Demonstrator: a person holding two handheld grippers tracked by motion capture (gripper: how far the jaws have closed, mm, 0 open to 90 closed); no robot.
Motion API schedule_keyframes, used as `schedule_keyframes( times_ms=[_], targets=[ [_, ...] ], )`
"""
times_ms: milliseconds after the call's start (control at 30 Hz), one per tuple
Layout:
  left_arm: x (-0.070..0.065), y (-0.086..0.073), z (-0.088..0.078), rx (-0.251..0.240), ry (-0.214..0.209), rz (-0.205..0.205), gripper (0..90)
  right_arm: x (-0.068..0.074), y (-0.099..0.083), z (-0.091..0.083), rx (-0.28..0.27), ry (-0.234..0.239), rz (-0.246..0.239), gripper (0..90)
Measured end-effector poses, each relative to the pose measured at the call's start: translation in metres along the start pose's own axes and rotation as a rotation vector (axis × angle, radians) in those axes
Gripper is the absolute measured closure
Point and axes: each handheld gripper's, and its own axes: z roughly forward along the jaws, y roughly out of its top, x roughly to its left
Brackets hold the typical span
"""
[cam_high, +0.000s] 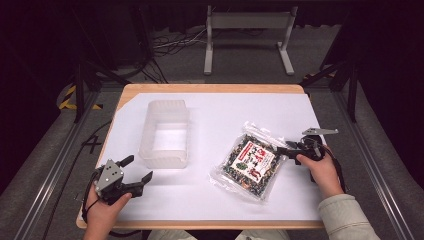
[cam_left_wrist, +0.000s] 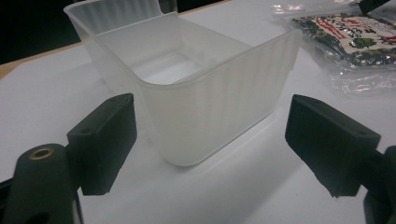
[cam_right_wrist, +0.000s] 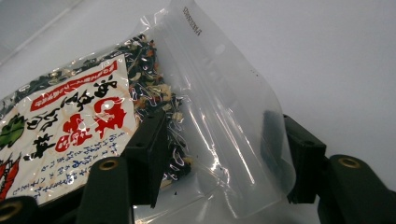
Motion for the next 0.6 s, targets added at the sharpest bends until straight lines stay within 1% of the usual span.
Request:
schedule_keyframes(
  times_ms=[67, 133, 167, 233, 267, 300, 367, 500, 600],
  targets=[
    [-0.0006, 0.0004, 0.0001, 0.002, 0.000, 0.007, 17.3, 0.0016, -0.0001, 0.0001, 0.001, 0.003, 0.000, 47.0],
    [-0.0012, 0.0007, 0.0003, 0.003, 0.001, 0.009, 17.3, 0.0019, -0.0003, 0.0000, 0.000, 0.002, 0.002, 48.6],
    [-0.0012, 0.0007, 0.0004, 0.004, 0.001, 0.010, 17.3, 0.0025, -0.0003, -0.0006, -0.002, -0.001, 0.002, 51.3],
    [-0.0013, 0.0005, 0.0003, 0.008, 0.000, 0.009, 17.3, 0.0041, 0.0005, -0.0029, -0.006, -0.008, 0.000, 62.8],
    [-0.0013, 0.0004, 0.0003, 0.008, 0.000, 0.008, 17.3, 0.0050, 0.0009, -0.0046, -0.001, -0.025, -0.012, 68.4],
    [-0.0015, 0.0004, 0.0002, 0.008, 0.000, 0.006, 17.3, 0.0051, 0.0010, -0.0052, 0.010, -0.023, -0.012, 69.4],
    [-0.0016, 0.0005, 0.0003, 0.012, 0.001, 0.005, 17.3, 0.0052, 0.0006, -0.0062, 0.011, -0.013, -0.006, 75.5],
    [-0.0019, 0.0007, 0.0003, 0.012, -0.002, 0.002, 17.1, 0.0061, 0.0011, -0.0084, 0.006, -0.016, -0.010, 85.1],
    [-0.0020, 0.0009, 0.0003, 0.012, -0.002, 0.004, 17.1, 0.0053, 0.0007, -0.0094, 0.002, -0.010, 0.010, 89.9]
  ],
)
